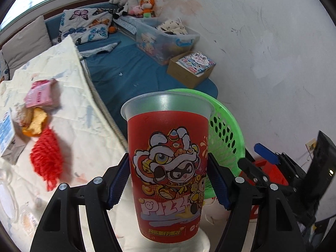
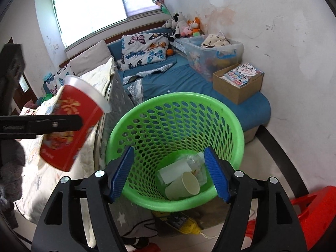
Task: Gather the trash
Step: 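Drop the white cup with the right tool while the left tool drops the red cup into the basket, then move both tools back over the table toward the remaining lids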
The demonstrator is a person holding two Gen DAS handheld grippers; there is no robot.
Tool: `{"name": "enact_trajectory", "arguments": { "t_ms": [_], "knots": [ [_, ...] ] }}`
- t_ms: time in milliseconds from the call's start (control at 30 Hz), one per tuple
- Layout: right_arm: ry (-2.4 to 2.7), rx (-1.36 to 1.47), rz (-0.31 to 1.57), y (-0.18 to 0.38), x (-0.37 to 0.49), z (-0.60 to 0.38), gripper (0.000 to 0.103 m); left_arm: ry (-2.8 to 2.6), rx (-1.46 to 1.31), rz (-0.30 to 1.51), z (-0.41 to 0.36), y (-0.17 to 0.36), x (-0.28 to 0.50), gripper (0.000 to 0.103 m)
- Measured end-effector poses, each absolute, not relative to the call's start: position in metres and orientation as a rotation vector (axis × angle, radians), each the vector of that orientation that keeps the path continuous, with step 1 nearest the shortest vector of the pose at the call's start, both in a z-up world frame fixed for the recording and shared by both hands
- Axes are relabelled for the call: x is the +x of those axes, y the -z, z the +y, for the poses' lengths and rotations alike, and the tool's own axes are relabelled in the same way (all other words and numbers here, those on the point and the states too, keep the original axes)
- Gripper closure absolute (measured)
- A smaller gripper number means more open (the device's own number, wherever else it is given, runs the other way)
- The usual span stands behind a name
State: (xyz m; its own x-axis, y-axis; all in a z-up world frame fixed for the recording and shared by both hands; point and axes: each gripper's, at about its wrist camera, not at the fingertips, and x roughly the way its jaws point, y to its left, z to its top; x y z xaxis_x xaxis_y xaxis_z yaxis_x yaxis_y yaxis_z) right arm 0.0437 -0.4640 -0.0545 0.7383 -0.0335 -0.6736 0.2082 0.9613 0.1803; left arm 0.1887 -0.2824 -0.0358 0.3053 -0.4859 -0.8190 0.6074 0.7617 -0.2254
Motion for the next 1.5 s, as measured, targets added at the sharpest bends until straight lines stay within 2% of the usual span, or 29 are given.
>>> {"name": "enact_trajectory", "arguments": {
  "t_ms": [600, 667, 700, 1033, 1500],
  "knots": [
    [0.156, 0.304, 0.74, 0.066, 0.027, -0.476, 0.032, 0.775, 0.079, 1.104, -0.328, 0.067, 0.201, 0.033],
    [0.156, 0.308, 0.739, 0.065, 0.027, -0.476, 0.032, 0.774, 0.082, 1.104, -0.327, 0.068, 0.2, 0.032],
    [0.155, 0.308, 0.737, 0.065, 0.027, -0.476, 0.032, 0.776, 0.079, 1.105, -0.326, 0.068, 0.199, 0.027],
    [0.135, 0.289, 0.724, 0.057, 0.025, -0.463, 0.032, 0.781, 0.079, 1.065, -0.296, 0.052, 0.185, 0.025],
    [0.046, 0.25, 0.704, 0.041, 0.033, -0.422, 0.029, 0.627, 0.109, 0.957, -0.205, 0.029, 0.16, 0.025]
  ]
}}
